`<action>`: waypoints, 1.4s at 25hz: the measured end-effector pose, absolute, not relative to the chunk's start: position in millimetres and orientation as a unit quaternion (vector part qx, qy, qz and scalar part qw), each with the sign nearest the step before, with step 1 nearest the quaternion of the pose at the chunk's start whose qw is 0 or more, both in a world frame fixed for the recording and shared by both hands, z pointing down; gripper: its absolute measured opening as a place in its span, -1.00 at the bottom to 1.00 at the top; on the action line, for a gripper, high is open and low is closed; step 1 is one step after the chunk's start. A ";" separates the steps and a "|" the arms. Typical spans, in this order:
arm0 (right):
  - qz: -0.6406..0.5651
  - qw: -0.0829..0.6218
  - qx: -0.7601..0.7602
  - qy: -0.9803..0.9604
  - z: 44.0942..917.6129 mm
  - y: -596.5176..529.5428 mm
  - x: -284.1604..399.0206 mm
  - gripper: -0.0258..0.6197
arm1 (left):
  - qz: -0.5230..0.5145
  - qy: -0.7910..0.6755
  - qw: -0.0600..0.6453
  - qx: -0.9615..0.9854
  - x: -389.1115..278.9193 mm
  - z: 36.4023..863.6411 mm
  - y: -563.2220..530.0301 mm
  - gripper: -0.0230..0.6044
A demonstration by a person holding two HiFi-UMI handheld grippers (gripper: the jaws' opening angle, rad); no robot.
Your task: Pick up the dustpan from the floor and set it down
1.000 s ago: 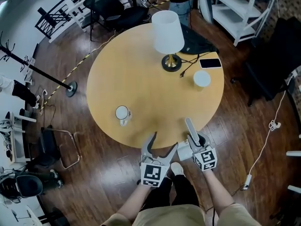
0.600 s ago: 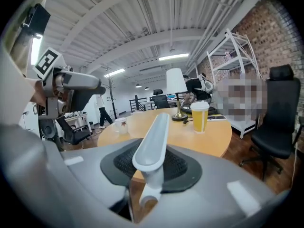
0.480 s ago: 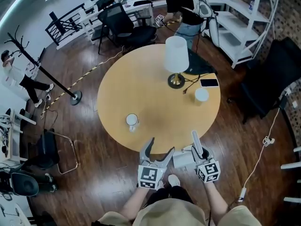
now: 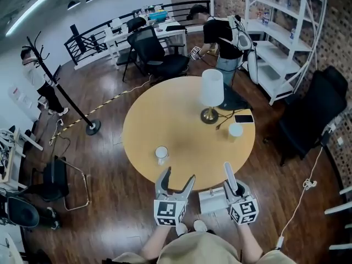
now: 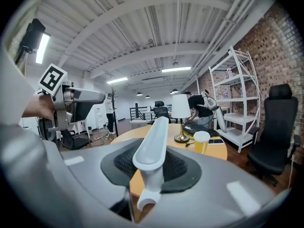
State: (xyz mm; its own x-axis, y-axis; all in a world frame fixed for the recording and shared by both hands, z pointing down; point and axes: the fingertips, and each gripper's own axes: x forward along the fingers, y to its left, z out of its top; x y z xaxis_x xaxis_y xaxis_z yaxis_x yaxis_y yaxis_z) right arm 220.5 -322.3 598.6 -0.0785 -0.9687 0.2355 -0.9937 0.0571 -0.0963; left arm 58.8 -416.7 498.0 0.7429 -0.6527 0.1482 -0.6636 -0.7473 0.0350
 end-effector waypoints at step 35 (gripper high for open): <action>0.060 -0.018 0.647 -0.760 383.3 -356.2 125.6 -0.58 | -0.001 -0.514 0.005 0.858 -69.6 396.9 -407.8 0.22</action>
State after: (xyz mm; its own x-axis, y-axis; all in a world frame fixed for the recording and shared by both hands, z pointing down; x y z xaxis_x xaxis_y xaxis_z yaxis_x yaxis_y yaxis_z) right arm 125.6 -356.2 383.3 -0.1632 -0.9853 0.0500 -0.9809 0.1566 -0.1154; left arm -69.6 -407.8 396.9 0.4711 -0.8821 0.0025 -0.8821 -0.4710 0.0095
